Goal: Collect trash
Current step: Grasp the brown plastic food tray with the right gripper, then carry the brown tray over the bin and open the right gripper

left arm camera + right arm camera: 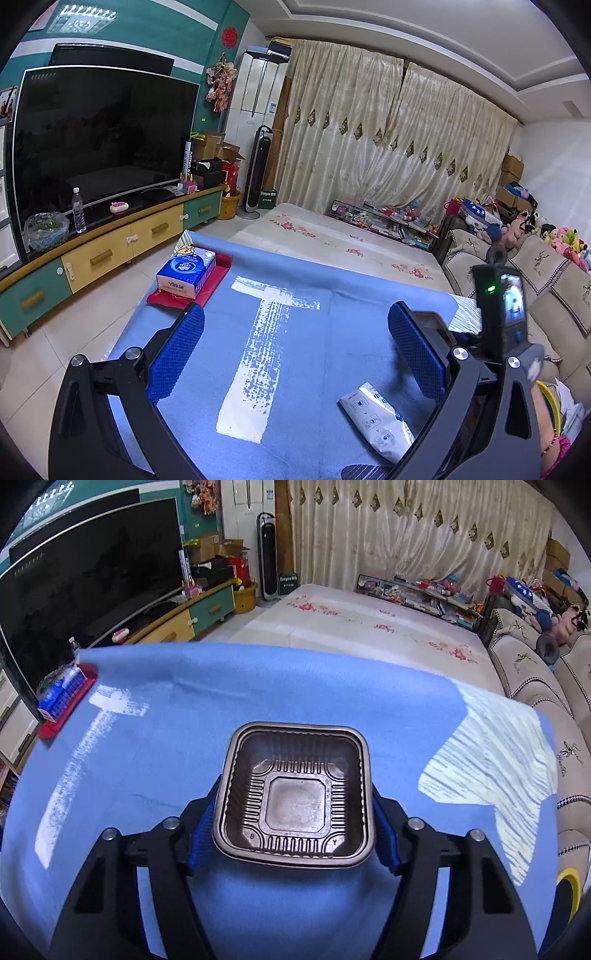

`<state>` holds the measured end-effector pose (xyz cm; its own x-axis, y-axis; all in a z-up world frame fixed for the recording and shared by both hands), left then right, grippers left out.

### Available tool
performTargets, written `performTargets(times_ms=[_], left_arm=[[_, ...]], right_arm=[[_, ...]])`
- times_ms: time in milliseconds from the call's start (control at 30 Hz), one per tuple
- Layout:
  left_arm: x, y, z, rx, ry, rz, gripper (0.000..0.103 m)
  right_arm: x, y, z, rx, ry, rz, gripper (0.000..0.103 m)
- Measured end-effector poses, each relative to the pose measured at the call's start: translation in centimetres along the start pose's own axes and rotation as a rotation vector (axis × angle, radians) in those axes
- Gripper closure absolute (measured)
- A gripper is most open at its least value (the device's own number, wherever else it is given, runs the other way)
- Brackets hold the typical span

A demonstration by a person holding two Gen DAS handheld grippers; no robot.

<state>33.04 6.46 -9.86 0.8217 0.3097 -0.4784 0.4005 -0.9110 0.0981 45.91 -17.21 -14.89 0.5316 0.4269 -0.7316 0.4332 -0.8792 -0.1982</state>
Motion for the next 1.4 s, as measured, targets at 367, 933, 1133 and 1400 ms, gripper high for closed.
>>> performTargets(times_ms=[367,933,1133,1400], left_arm=[[-0.2,0.9,0.2,0.032,0.012,-0.001,0.005],[-0.1,2.3,1.0,0.09,0.005,0.012,0.005],[0.3,2.4,1.2,0.096,-0.006,0.01,0.005],[0.5,2.5,1.3,0.104,-0.014,0.013,0.005]], right_arm=[[-12.0,1.5,2.9,0.028,0.151,0.002,0.037],[-27.5,21.5,18.9,0.425,0.254,0.349,0.037],[-26.8,26.2,22.9,0.53,0.208,0.406,0.036],[-23.9,28.2,24.4,0.602,0.158,0.432,0.029]])
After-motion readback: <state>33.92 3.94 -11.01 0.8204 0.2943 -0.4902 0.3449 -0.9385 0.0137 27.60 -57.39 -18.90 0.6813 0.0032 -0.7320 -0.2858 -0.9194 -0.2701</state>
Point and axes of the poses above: each gripper's, at about its wrist camera, not at the fingertips, and x roughly the way its jaws point, y to its right, z to its underside, the point moved 3 cm from there along x, roughly the way its jaws point, and after that the axes turned 15 degrees about -z, right-handed, at the moved point
